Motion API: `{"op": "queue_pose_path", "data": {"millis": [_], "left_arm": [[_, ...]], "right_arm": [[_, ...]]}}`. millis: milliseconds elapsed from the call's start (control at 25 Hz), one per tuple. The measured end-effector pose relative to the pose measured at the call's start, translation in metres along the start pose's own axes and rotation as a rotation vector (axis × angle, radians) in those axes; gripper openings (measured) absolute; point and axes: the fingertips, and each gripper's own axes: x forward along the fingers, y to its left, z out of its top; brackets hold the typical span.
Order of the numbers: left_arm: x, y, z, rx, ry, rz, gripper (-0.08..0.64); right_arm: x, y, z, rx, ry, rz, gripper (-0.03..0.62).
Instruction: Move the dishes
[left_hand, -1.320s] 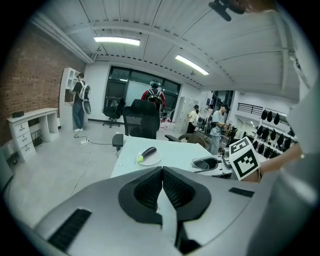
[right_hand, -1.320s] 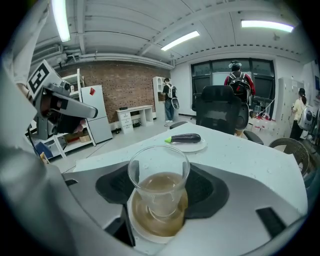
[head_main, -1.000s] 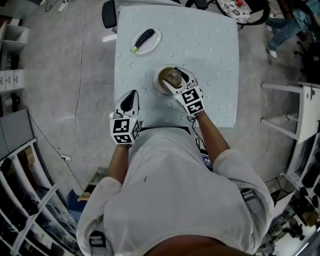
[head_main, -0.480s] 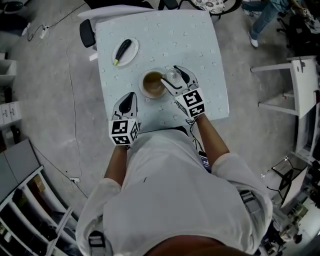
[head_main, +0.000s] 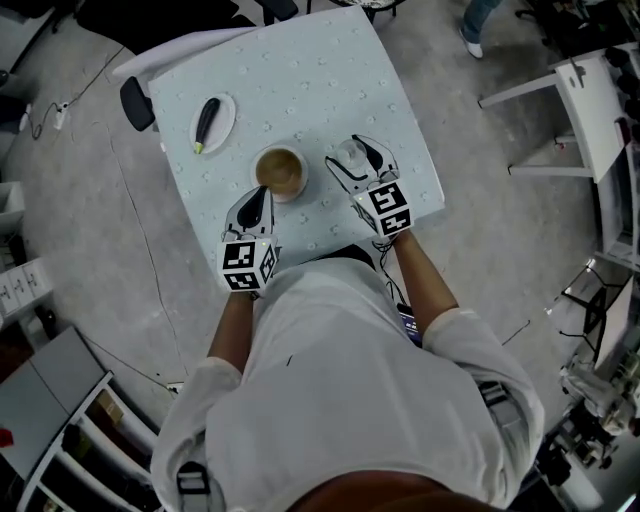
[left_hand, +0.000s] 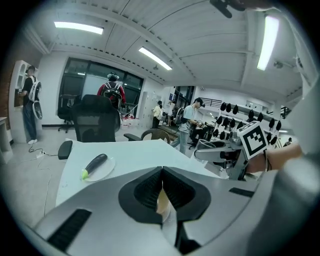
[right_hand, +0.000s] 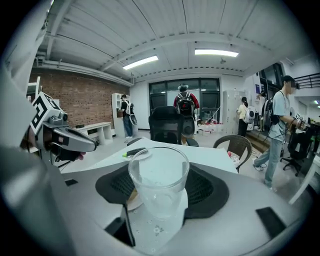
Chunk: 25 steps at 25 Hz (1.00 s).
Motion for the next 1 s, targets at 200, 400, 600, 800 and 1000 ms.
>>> {"op": "queue_pose_path", "data": {"millis": [200,400,600,800,1000], "left_arm": [[0.015,-0.024,0.000,0.032,0.024,-0.055,0.018],[0.023,-0.042,-0.003,0.064,0.057,-0.091,0.018],[0.030,-0.049,-0.009,0.086,0.090,-0.090,0.018],[0.034,-0.051,-0.015,0.101,0.117,-0.081,0.018],[0.037,-0.051,-0.015,0.116,0.128,-0.073,0.018]], "right_arm": [[-0.023,-0.027,-0.021,0.028,0.011,-0.071,0.279],[-0.037,-0.042,-0.041,0.082,0.023,-0.113,0.279],[-0.039,-0.060,-0.065,0.096,0.041,-0.143,0.279],[-0.033,-0.069,-0.087,0.111,0.066,-0.153,0.279],[-0.022,-0.070,-0.103,0.122,0.086,-0.147,0.279]]}}
